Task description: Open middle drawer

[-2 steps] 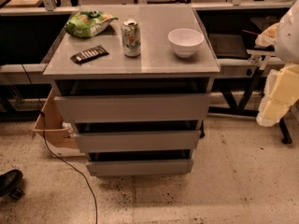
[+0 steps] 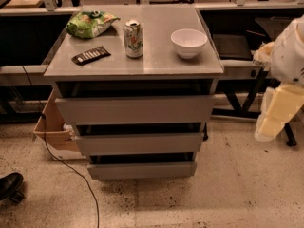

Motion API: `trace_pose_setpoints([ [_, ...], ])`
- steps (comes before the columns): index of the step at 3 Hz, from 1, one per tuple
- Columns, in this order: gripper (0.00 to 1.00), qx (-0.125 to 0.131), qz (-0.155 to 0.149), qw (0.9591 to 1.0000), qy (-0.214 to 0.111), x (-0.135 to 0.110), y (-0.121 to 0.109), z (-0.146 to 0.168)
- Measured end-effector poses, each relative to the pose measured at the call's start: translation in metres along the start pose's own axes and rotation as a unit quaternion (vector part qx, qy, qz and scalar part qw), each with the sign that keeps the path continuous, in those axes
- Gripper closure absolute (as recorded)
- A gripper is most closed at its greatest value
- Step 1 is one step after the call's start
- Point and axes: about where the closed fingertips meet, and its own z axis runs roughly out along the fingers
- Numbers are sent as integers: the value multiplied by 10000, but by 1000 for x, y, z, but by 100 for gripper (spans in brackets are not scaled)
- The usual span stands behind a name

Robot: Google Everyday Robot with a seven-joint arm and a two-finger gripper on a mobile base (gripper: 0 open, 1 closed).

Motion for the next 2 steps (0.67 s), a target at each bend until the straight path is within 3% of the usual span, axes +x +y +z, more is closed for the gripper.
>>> trace_pose_setpoints([
  [2,0,-499,-264,9975,-414,11,49,126],
])
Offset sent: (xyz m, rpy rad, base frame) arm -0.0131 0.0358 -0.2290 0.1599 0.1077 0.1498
